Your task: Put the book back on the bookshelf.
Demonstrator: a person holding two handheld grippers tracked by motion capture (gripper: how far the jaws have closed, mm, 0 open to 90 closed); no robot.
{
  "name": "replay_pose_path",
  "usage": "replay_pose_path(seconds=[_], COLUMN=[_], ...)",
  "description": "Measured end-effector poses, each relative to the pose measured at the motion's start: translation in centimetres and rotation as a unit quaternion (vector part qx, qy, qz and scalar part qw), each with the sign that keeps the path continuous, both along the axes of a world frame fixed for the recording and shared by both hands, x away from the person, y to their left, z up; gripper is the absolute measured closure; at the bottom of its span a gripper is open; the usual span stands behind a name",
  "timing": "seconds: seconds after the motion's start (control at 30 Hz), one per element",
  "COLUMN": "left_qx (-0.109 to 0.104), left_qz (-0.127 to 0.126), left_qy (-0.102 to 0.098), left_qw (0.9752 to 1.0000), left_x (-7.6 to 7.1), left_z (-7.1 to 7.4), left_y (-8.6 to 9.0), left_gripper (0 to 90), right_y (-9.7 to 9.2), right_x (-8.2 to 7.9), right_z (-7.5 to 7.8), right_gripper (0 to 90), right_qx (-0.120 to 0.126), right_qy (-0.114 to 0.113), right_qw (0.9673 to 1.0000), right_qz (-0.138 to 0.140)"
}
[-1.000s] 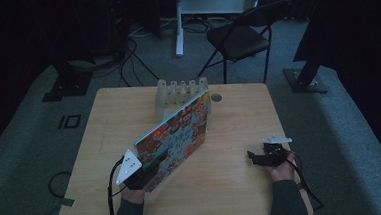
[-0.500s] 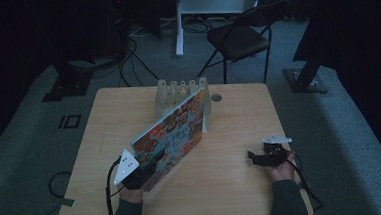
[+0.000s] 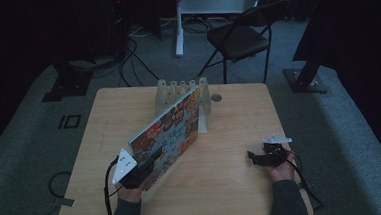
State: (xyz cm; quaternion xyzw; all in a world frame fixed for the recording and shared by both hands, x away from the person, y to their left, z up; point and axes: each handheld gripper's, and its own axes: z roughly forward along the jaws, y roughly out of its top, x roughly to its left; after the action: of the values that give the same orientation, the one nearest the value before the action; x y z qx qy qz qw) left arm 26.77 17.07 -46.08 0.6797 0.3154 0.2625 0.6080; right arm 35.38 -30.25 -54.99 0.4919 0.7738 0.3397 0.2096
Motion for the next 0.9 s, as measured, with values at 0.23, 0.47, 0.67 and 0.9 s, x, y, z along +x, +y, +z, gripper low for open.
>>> replay_pose_path(seconds=[0.23, 0.47, 0.67, 0.9], left_qx=[-0.002, -0.004, -0.005, -0.007], left_qz=[0.007, 0.012, 0.015, 0.019], left_qy=[0.001, -0.001, -0.001, 0.000], left_qw=[1.0000, 0.9999, 0.9999, 0.9998], left_x=[0.07, 0.10, 0.10, 0.18], left_z=[0.02, 0.11, 0.12, 0.14], left_y=[0.16, 0.38, 0.62, 0.75], left_gripper=[81.0, 81.0, 81.0, 81.0], right_y=[-0.01, 0.00, -0.01, -0.01], right_x=[0.00, 0.00, 0.00, 0.00], right_z=[0.00, 0.00, 0.00, 0.00], right_gripper=[17.3, 17.3, 17.3, 17.3], right_qx=[0.000, 0.000, 0.000, 0.000], right_qy=[0.000, 0.000, 0.000, 0.000], right_qw=[1.0000, 1.0000, 1.0000, 1.0000], right_qz=[0.000, 0.000, 0.000, 0.000])
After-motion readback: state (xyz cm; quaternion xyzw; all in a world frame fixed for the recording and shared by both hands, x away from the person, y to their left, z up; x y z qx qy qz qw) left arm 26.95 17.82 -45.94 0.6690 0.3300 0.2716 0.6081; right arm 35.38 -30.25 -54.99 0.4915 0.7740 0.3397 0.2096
